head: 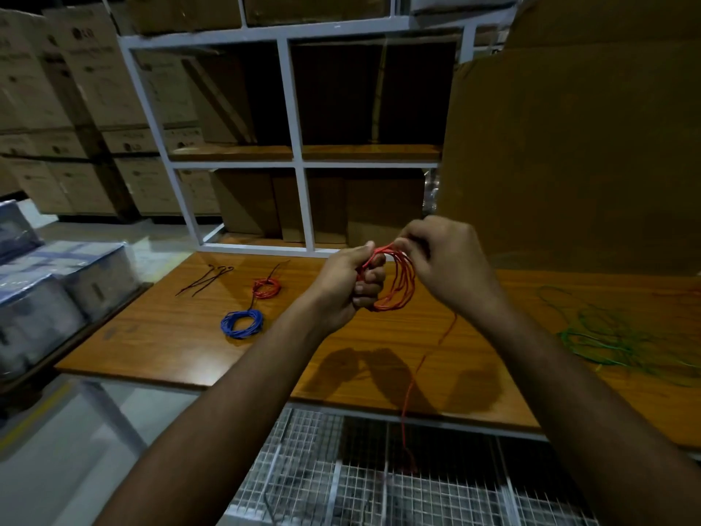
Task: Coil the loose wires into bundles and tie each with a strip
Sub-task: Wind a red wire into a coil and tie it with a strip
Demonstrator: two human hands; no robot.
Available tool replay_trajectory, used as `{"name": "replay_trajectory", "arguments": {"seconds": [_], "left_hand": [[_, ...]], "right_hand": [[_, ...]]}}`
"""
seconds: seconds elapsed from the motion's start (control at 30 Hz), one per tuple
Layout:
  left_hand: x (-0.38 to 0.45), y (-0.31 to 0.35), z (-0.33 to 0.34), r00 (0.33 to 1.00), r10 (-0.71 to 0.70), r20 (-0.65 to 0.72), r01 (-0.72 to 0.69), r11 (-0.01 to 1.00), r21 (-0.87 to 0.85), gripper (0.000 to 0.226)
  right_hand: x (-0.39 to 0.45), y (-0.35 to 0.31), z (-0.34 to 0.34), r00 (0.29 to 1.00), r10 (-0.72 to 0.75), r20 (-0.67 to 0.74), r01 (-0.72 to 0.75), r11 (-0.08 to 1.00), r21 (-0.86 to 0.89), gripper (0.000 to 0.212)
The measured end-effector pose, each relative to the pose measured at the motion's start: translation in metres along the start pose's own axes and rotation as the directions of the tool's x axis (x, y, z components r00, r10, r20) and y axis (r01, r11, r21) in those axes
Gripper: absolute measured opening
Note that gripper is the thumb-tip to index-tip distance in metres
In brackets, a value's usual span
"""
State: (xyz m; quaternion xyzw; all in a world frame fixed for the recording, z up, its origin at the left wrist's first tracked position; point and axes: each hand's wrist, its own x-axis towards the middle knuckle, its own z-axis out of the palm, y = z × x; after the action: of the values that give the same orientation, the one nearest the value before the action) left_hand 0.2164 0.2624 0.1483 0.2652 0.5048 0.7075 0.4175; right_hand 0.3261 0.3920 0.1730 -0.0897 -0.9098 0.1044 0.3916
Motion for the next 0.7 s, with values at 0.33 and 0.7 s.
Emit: {"name": "replay_trajectory", "arguments": {"seconds": [0.33,0.7], "left_hand": [[0.0,0.014,-0.009,0.998,0.06,0.028,-0.052,0.972,-0.23,0.038],[0.016,0.028,-0.024,0.987,0.128,-0.092,-0.148,0.955,-0.256,0.034]], "right_hand": [[0.001,0.052,0.016,0.727,0.2,0.657,-0.615,0.616,0.492,0.043],[-0.069,0.025,0.063,0.65,0.362,0.668,-0.733,0.529,0.428,0.006]]}}
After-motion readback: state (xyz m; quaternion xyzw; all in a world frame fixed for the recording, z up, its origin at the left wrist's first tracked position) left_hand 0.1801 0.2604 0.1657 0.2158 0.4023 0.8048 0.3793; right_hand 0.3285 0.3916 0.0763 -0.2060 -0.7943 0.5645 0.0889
